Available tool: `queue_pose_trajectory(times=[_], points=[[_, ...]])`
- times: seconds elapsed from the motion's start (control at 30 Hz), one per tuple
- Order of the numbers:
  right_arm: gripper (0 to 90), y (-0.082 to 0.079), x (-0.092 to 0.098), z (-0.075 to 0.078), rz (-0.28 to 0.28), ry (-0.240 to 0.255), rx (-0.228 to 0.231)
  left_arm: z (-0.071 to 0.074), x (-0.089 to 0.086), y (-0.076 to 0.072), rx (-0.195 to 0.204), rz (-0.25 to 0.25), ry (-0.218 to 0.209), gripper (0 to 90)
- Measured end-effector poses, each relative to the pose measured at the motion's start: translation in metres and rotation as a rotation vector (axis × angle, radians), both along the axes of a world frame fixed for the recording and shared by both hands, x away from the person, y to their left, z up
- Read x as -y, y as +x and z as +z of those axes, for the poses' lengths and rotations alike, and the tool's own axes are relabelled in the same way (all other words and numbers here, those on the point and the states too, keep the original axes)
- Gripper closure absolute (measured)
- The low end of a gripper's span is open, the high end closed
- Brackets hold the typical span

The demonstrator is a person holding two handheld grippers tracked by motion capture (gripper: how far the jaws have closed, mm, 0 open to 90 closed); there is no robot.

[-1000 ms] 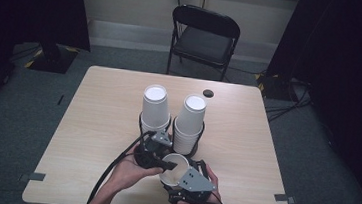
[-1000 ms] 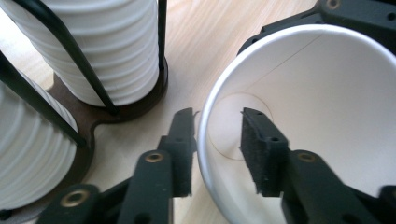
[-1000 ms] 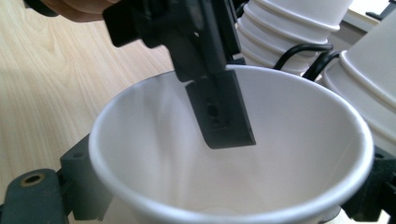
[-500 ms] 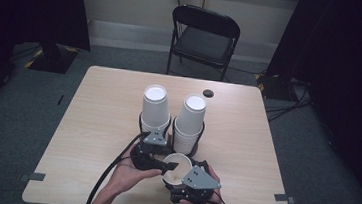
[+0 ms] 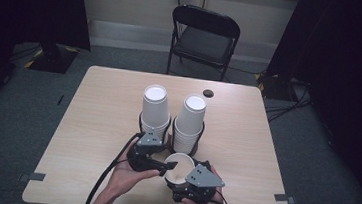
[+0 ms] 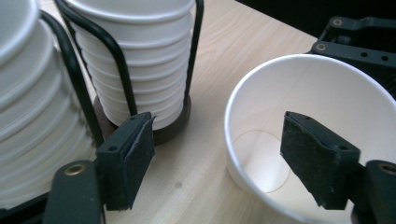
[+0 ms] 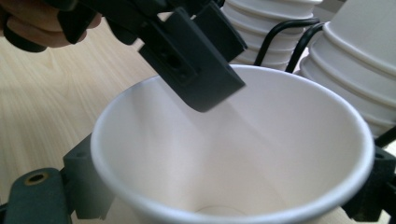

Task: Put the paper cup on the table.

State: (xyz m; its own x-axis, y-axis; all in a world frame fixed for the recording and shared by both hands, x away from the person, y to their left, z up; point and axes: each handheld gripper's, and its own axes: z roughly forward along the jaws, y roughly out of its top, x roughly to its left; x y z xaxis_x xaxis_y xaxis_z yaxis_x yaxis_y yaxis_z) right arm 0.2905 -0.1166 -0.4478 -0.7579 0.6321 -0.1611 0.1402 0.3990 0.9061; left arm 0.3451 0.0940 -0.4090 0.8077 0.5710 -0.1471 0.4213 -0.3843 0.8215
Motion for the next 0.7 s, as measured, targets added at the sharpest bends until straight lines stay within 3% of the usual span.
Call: queue_pose_trajectory(times=[0.17, 0.2, 0.27, 0.33, 0.5, 0.7], points=[[11.5, 0.001, 0.004, -0.001, -0.014, 0.007, -0.019, -0.001, -0.006, -0.002, 0.025, 0.018, -0.025, 22.8], [11.5, 0.001, 0.005, -0.002, -0.015, 0.009, -0.021, -0.001, -0.007, -0.003, 0.018, 0.024, -0.043, 22.4], [11.5, 0.002, 0.007, -0.003, -0.017, 0.010, -0.024, -0.001, -0.011, -0.005, 0.052, 0.049, -0.068, 22.4], [11.5, 0.002, 0.009, -0.003, -0.019, 0.023, -0.031, 0.000, -0.015, -0.006, 0.058, 0.063, -0.092, 22.4], [11.5, 0.003, 0.014, -0.004, -0.035, 0.031, -0.048, -0.004, -0.023, -0.007, 0.063, 0.092, -0.100, 21.8], [11.5, 0.005, 0.018, -0.004, -0.047, 0.044, -0.055, -0.010, -0.029, -0.008, 0.071, 0.086, -0.109, 20.6]])
